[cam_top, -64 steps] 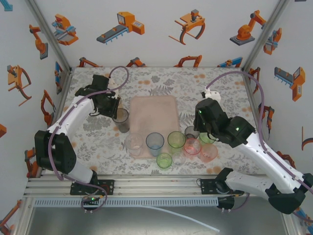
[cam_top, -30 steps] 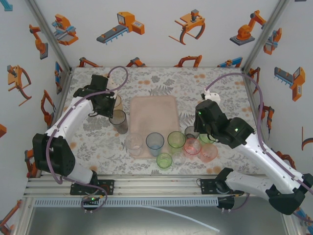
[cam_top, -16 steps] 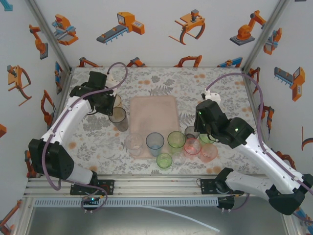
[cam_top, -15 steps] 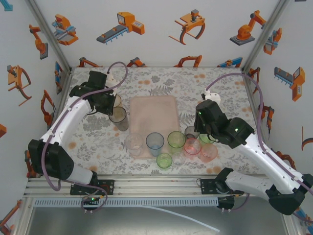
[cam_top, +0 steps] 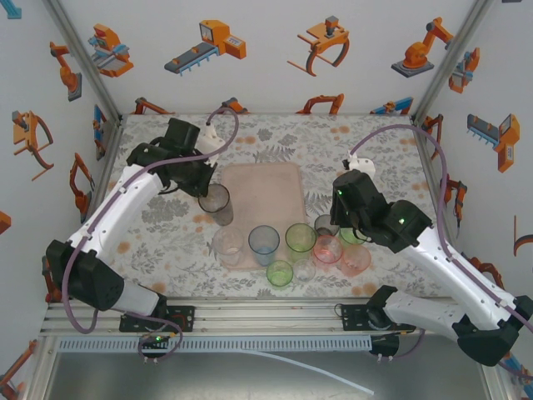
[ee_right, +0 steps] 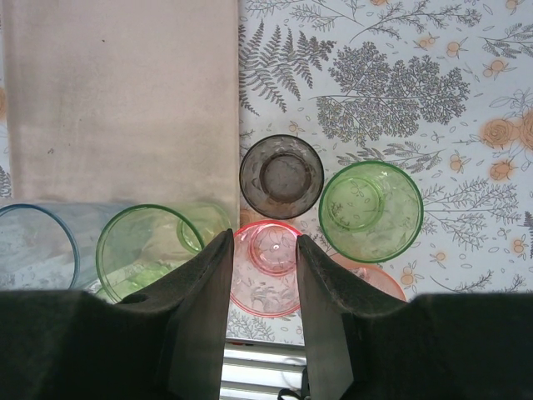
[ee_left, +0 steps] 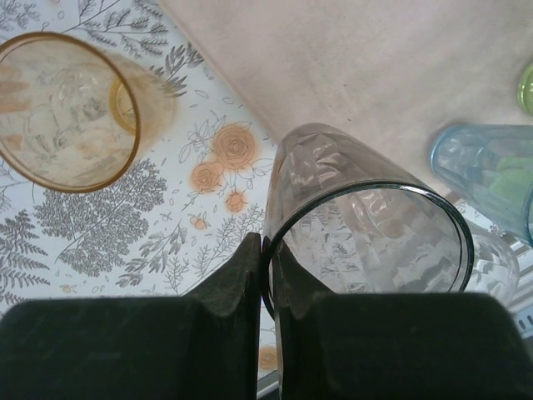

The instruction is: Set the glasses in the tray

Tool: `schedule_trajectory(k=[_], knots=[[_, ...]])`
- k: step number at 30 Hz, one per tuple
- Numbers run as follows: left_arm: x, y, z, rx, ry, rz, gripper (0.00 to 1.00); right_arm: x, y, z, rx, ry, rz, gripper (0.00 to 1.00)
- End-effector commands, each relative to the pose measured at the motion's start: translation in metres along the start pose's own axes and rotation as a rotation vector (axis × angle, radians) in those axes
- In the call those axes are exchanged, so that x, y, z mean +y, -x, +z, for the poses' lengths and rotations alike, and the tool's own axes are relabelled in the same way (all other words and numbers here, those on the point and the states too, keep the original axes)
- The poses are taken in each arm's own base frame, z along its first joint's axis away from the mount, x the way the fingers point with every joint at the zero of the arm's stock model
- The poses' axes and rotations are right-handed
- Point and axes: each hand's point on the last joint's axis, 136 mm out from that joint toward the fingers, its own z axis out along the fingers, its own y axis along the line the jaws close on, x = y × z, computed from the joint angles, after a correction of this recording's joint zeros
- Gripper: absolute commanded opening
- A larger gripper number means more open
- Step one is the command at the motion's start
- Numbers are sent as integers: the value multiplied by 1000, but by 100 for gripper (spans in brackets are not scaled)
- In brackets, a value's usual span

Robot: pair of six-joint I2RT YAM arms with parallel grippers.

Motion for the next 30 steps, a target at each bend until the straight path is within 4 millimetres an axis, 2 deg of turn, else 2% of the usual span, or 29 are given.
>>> schedule_trajectory(k=[1, 13, 24, 30], knots=[[-11, 6, 1, 2, -40, 45, 15, -2, 5, -2, -26, 0, 24, 37], [-31, 9, 26, 51, -93, 84, 15, -2, 3, -1, -21, -2, 28, 37], [-41, 7, 46, 104, -123, 103, 15, -4, 3, -2, -25, -2, 29, 37], [-40, 2, 56, 137, -123, 105, 15, -4, 1, 0, -18, -5, 26, 37]])
